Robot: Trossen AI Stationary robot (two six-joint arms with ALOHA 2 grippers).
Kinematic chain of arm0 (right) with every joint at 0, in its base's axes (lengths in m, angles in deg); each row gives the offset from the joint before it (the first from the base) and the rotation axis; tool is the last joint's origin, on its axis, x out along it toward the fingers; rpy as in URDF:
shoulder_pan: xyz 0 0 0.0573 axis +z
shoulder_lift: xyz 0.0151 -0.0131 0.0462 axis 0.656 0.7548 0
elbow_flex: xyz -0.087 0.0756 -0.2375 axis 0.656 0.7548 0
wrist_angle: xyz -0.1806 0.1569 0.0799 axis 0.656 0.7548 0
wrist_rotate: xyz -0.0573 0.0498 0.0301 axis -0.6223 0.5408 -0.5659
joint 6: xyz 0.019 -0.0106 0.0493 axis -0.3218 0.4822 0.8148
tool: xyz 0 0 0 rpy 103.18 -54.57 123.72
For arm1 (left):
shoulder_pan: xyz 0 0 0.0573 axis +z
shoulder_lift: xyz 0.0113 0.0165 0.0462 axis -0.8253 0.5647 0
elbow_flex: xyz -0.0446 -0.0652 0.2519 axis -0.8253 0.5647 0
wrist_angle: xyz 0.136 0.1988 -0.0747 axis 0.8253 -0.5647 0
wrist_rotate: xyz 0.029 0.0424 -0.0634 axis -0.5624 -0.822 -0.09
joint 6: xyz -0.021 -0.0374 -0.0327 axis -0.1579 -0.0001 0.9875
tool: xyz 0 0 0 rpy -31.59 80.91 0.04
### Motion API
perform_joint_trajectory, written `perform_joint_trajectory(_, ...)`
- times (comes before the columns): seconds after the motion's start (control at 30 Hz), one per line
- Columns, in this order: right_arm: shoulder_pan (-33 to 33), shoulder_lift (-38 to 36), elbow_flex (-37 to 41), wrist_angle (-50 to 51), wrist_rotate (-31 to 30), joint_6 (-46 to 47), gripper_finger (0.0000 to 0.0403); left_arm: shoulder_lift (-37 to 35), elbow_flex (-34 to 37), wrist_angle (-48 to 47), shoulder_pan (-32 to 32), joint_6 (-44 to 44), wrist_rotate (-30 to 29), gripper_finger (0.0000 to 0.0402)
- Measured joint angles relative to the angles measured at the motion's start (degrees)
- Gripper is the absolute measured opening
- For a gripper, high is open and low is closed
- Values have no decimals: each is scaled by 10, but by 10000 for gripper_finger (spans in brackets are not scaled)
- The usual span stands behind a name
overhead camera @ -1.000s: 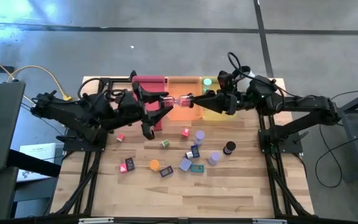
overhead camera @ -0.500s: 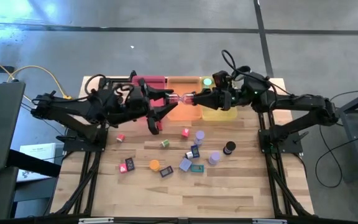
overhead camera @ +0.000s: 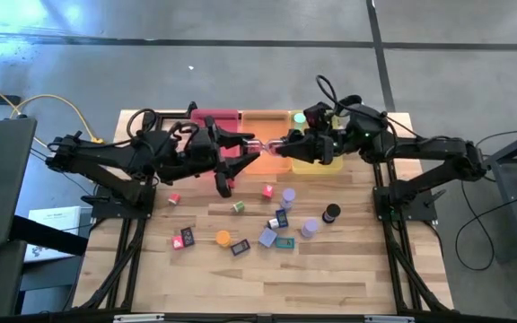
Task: Pick & Place Office items
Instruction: Put the bottom left black hourglass into the yellow bin
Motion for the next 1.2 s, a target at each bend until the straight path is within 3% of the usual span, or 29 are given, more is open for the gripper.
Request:
perform_joint_trajectory(0.13, 0, 2, 0, -7, 12, 6, 245, 0, 0, -1, 0, 0, -2, 200)
perform_joint_trajectory(0.27, 0, 2, 0, -8, 12, 3, 197, 2, 0, -1, 0, -1, -1, 200)
perform_joint_trajectory(0.6, 0, 1, 0, 12, 21, -23, 193, 4, 0, -13, -4, -4, -1, 203)
perform_joint_trajectory(0.77, 0, 1, 0, 22, 35, -42, 193, 4, 1, -14, -5, -1, -3, 276)
perform_joint_trajectory(1.0, 0, -7, 0, 97, 36, -66, 193, -5, 1, -11, -5, -10, -3, 318)
perform_joint_trajectory(1.2, 0, -55, 0, 284, -3, -144, 193, -17, 1, -28, -14, 14, 0, 321)
